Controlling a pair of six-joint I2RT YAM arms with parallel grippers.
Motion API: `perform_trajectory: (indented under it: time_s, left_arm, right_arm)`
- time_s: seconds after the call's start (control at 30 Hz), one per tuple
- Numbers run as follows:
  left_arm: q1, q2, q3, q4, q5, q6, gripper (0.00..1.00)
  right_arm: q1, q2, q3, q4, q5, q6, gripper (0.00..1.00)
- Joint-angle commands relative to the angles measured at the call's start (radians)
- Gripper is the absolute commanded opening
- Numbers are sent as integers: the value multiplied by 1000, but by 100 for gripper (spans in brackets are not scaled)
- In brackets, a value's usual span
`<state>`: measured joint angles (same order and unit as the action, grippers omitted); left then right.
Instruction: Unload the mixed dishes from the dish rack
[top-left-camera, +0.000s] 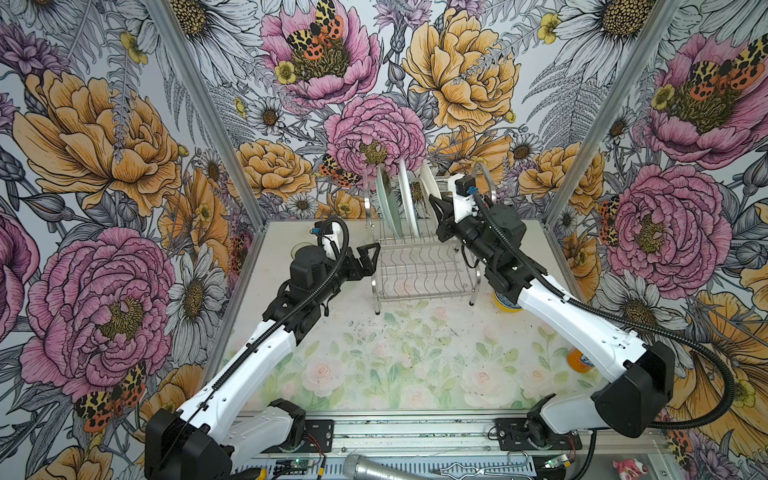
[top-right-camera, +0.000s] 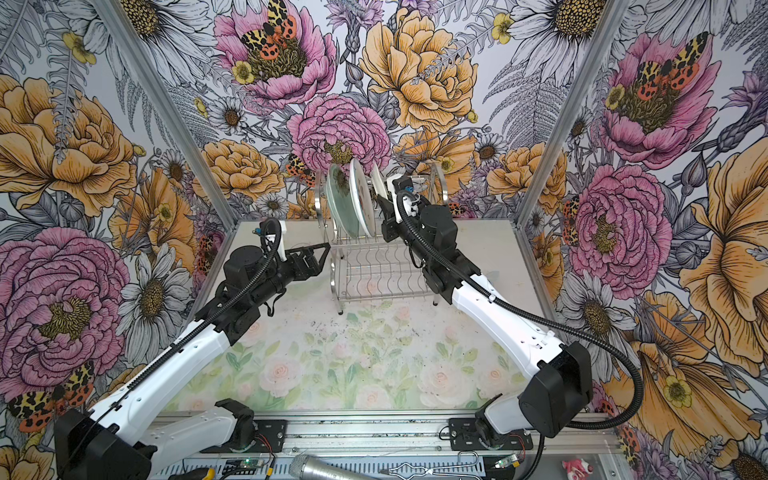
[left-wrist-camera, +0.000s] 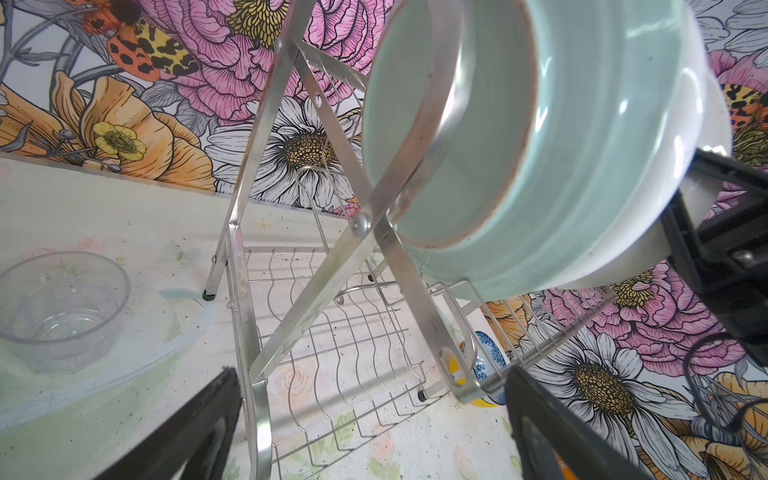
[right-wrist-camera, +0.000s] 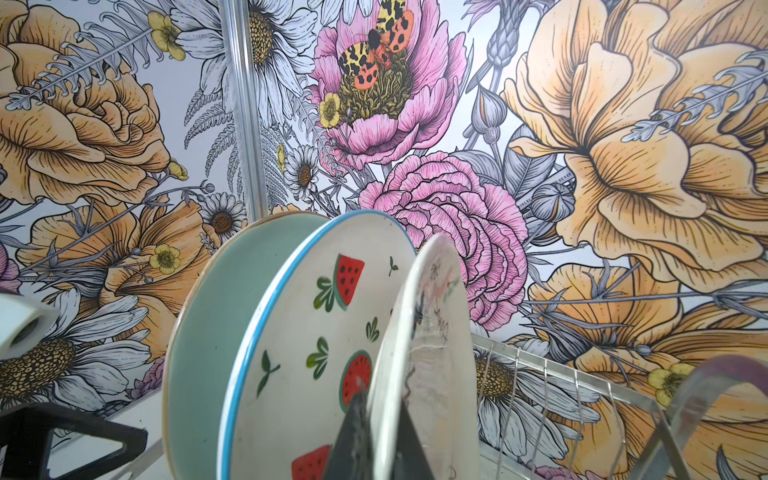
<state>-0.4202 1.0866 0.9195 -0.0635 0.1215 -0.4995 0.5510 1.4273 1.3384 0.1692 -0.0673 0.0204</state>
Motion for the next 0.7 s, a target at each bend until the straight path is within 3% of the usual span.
perform_trajectory:
  time_s: [0.0,0.47,0.57,0.67]
  left_arm:
    - [12,-27,-19,-4,2,-11,99]
    - [14,-30,-27,-5,-4,-10,99]
    - [14,-26,-27,-3,-1,-12,99]
    - [15,-24,-24,0,1,-14,99]
  right_arm:
    - [5,-41,93,124,-12,-33,0]
    - [1,-38,35,88,47,24,1]
    - [1,-43,13,82,56,39,23]
    - [1,-49,-9,79,69,49,31]
